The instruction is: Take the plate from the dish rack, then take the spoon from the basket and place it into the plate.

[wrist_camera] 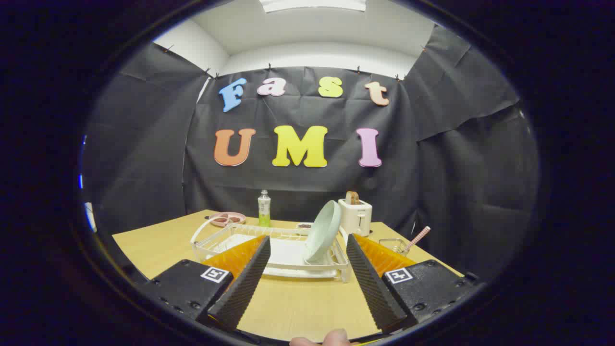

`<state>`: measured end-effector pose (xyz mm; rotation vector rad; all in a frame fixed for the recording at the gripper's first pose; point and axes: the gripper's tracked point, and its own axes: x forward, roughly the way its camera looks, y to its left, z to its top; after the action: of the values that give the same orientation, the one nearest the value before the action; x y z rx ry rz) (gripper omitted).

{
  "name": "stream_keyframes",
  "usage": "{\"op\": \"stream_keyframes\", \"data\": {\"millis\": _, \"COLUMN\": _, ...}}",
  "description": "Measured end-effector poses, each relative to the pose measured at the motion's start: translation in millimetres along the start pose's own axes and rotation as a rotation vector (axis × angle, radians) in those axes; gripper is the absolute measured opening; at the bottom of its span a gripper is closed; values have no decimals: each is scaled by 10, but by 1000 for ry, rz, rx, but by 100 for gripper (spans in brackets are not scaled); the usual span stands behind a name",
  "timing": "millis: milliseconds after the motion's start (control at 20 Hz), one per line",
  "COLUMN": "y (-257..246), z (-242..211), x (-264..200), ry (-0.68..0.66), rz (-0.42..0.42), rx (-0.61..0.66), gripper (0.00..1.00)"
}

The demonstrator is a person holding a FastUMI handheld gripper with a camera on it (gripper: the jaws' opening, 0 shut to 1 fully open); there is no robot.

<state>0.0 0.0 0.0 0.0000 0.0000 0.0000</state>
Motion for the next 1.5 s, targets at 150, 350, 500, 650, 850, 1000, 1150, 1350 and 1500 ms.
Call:
{"op": "stream_keyframes", "data": {"millis": 150, "y": 91, "z": -25, "x": 16, "ry": 0, "rz": 17, "rx": -32, "gripper": 100}}
{"op": "stream_keyframes", "data": {"millis": 350, "y": 174, "z": -59, "x": 105, "ry": 10, "rz": 46, "rx": -24, "gripper": 100}}
{"op": "stream_keyframes", "data": {"millis": 500, "y": 248, "z": -51, "x": 174, "ry": 15, "rz": 63, "rx": -21, "gripper": 100}}
{"op": "stream_keyframes", "data": {"millis": 650, "y": 328, "z": -34, "x": 255, "ry": 23, "rz": 75, "rx": 0, "gripper": 100}}
{"op": "stream_keyframes", "data": {"millis": 850, "y": 496, "z": -49, "x": 333, "ry": 42, "rz": 104, "rx": -27, "gripper": 100}}
{"op": "stream_keyframes", "data": {"millis": 1000, "y": 526, "z": -64, "x": 372, "ry": 51, "rz": 109, "rx": -31, "gripper": 100}}
{"op": "stream_keyframes", "data": {"millis": 1150, "y": 496, "z": -96, "x": 385, "ry": 53, "rz": 108, "rx": -17, "gripper": 100}}
{"op": "stream_keyframes", "data": {"millis": 1350, "y": 364, "z": -60, "x": 410, "ry": 61, "rz": 108, "rx": 9, "gripper": 100}}
{"op": "stream_keyframes", "data": {"millis": 1500, "y": 56, "z": 93, "x": 456, "ry": 40, "rz": 70, "rx": -5, "gripper": 100}}
